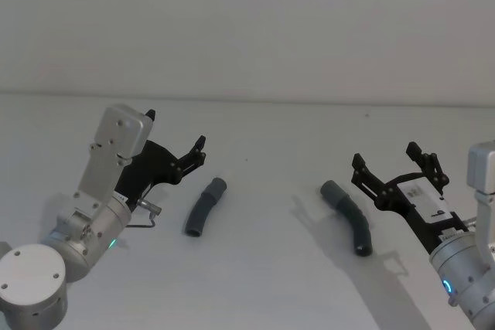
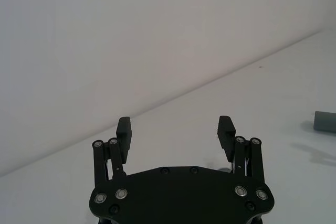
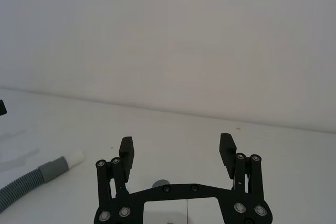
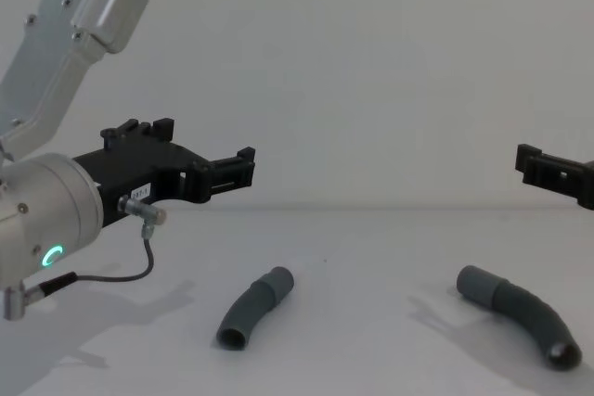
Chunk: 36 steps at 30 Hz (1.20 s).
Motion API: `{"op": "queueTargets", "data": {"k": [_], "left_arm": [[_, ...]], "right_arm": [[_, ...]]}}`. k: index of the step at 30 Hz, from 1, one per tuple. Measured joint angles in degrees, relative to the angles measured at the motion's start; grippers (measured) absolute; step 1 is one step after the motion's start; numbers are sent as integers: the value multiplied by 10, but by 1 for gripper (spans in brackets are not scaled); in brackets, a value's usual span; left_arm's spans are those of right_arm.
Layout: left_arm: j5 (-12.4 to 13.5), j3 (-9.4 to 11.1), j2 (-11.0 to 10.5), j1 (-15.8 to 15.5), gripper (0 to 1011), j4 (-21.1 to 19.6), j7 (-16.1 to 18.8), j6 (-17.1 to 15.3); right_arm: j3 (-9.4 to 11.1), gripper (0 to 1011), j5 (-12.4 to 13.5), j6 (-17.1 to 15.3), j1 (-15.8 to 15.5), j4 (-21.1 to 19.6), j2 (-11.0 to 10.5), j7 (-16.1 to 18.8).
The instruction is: Use both hands to pick up one end of the pipe from the table, align the ends, and insert them.
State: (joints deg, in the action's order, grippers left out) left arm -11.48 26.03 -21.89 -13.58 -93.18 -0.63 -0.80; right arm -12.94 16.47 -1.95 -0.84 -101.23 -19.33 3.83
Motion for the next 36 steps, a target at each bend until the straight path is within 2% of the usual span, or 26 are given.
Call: {"op": "queueTargets", "data": {"k": [31,36], "left_arm": [[0,0,0,0,1000,0,0,0],[-2,0,0,-1,1000,-2,-6,-8]], "right_arm": [[0,1001,0,0,0,0,0,0],[0,1001,0,0,0,0,0,0]]}}
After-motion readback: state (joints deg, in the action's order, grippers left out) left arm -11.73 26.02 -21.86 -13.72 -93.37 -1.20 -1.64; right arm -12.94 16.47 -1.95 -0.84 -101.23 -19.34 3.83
